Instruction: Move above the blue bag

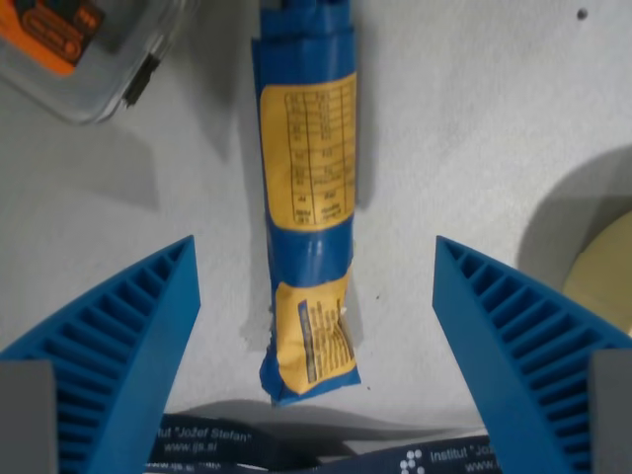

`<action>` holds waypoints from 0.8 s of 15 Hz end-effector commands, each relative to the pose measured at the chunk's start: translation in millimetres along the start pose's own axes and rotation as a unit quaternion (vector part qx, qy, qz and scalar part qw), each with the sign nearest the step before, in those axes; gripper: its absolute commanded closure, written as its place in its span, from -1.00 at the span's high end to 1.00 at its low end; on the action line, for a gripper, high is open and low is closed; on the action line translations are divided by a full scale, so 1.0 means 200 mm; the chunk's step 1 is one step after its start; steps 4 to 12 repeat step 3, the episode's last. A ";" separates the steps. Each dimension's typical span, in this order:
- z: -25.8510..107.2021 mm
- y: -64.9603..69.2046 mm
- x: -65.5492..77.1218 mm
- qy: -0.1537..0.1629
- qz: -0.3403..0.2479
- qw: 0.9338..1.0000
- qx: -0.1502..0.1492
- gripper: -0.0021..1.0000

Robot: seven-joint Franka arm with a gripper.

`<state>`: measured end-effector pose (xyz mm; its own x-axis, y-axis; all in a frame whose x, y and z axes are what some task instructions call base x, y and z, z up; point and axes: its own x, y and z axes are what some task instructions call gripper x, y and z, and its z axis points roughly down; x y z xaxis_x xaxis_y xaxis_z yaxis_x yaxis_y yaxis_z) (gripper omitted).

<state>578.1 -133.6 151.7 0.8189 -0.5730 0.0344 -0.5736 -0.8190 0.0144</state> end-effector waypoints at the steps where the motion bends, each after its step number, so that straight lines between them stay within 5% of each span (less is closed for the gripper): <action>1: 0.01 0.00 0.04 -0.012 0.014 1.000 0.013 1.00; 12: 0.01 0.00 0.04 -0.012 0.013 1.000 0.013 1.00</action>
